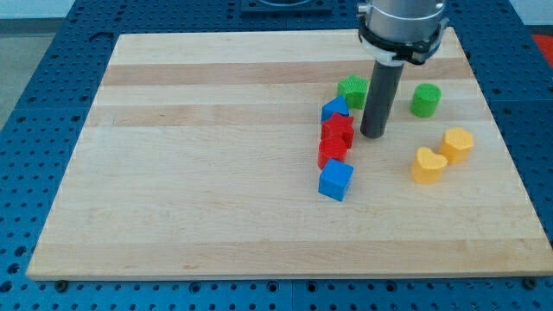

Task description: Point your arm at the green star

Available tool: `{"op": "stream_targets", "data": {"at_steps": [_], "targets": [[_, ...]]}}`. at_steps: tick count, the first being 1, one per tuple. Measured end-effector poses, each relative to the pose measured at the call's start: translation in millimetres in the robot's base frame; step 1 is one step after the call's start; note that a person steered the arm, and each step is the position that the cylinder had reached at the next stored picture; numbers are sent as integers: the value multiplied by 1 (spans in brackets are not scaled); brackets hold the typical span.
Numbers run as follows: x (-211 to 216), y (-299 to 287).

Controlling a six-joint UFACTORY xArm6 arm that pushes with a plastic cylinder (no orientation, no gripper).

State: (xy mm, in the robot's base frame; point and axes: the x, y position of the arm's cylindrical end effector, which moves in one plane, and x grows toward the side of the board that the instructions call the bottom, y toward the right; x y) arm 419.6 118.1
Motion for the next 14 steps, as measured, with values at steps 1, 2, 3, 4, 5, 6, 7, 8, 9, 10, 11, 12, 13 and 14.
{"op": "stream_targets", "data": {"at_steps": [1, 2, 3, 4, 5, 6, 7, 8, 9, 10, 11, 12, 13, 14], "targets": [[-27, 24], [-46, 34], [-93, 34], [-156, 12], [-178, -28], [-175, -91], [-169, -124], [-130, -124], [-122, -123], [-111, -115], [-90, -90], [-88, -87], [-88, -85], [-86, -67]]}}
